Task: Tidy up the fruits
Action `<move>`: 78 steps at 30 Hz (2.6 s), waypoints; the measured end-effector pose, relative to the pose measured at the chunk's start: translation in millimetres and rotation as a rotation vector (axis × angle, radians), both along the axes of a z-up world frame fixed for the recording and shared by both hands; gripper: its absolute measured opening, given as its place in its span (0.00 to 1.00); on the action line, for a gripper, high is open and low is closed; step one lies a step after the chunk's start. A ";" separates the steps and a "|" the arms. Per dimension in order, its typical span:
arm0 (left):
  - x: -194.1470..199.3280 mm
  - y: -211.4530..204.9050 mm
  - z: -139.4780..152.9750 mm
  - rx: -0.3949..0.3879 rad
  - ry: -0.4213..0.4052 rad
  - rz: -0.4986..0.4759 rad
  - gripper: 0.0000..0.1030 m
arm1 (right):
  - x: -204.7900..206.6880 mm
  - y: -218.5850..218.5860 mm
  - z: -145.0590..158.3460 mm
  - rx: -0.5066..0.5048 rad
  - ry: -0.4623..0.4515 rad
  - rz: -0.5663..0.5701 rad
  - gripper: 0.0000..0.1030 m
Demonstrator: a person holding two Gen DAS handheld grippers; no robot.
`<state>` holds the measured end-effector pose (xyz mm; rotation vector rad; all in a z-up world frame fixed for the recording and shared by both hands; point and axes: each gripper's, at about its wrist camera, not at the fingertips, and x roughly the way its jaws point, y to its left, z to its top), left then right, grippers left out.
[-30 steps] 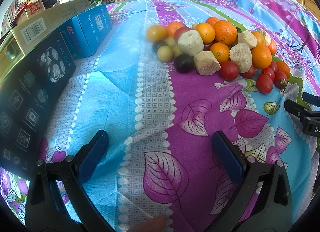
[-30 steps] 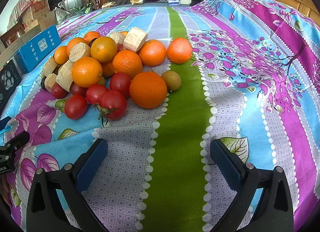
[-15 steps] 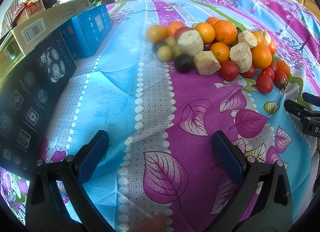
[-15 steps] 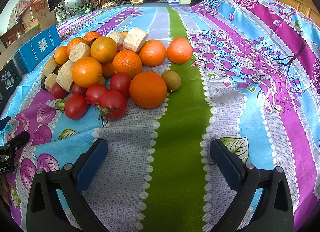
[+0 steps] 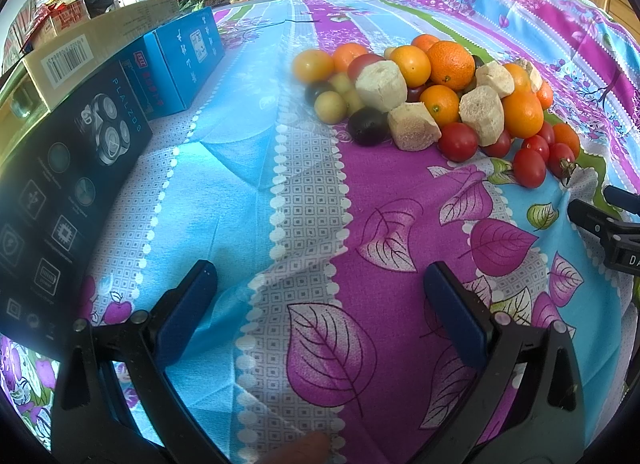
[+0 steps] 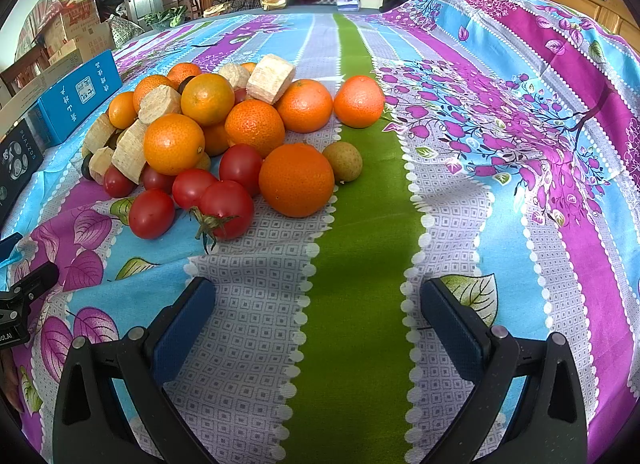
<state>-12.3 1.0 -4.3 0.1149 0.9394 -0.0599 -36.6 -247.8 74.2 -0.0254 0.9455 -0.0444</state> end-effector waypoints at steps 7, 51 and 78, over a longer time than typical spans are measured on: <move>0.4 0.6 -0.4 0.000 0.001 0.000 1.00 | 0.0 0.1 0.0 0.000 0.000 0.000 1.00; 69.1 -19.3 18.3 -0.350 0.054 -0.180 0.07 | -15.9 -24.4 16.0 0.205 0.013 0.061 1.00; 82.5 -22.4 9.7 -0.378 0.024 -0.243 0.38 | -27.3 3.1 38.5 0.282 0.051 0.198 0.72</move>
